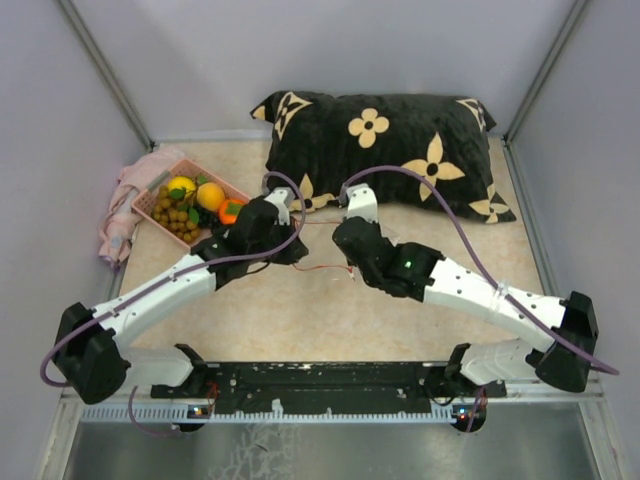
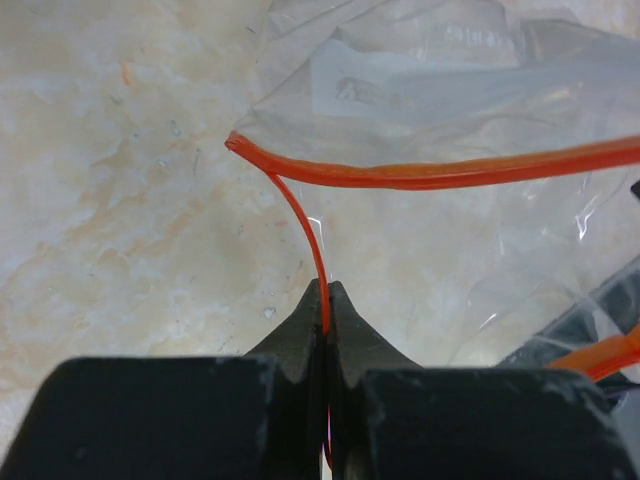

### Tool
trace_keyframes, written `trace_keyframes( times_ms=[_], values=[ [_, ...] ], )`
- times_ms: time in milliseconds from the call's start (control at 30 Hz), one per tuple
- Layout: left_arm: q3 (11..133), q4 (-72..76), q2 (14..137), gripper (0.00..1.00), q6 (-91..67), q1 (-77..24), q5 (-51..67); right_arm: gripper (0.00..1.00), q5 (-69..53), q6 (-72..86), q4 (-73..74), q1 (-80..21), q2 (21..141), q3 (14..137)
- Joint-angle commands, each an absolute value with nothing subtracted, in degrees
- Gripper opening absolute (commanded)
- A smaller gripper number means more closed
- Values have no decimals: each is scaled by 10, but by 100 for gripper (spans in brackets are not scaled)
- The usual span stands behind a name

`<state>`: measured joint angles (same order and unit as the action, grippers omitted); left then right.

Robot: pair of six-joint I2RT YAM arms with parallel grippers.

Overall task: Place the food in the zip-top bag and seal the zipper
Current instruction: Open the zipper of the food storage bag.

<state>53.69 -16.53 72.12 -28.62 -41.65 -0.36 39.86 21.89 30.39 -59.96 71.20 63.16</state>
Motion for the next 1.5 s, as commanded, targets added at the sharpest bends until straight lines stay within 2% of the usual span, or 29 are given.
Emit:
trace_keyframes(
  times_ms=[0, 333, 400, 467, 633, 867, 1167, 1467],
  values=[
    [525, -147, 737, 0, -266, -415, 77, 0, 440, 267, 312, -577, 705, 665],
    [525, -105, 747, 2, -269, -444, 132, 0, 445, 235, 208, -563, 684, 600],
    [529, -105, 742, 8, -272, -443, 118, 0, 434, 227, 202, -563, 684, 594],
    [533, -106, 730, 19, -274, -443, 96, 0, 421, 212, 201, -563, 684, 590],
    [538, -99, 700, 33, -274, -438, 50, 0, 415, 193, 218, -563, 682, 586],
    [559, -105, 672, 58, -266, -425, 36, 0, 433, 191, 262, -563, 688, 602],
    [577, -135, 629, 72, -245, -391, 27, 0, 471, 211, 321, -563, 707, 624],
    [592, -209, 636, 78, -192, -322, -71, 0, 484, 217, 297, -563, 711, 609]
  ],
)
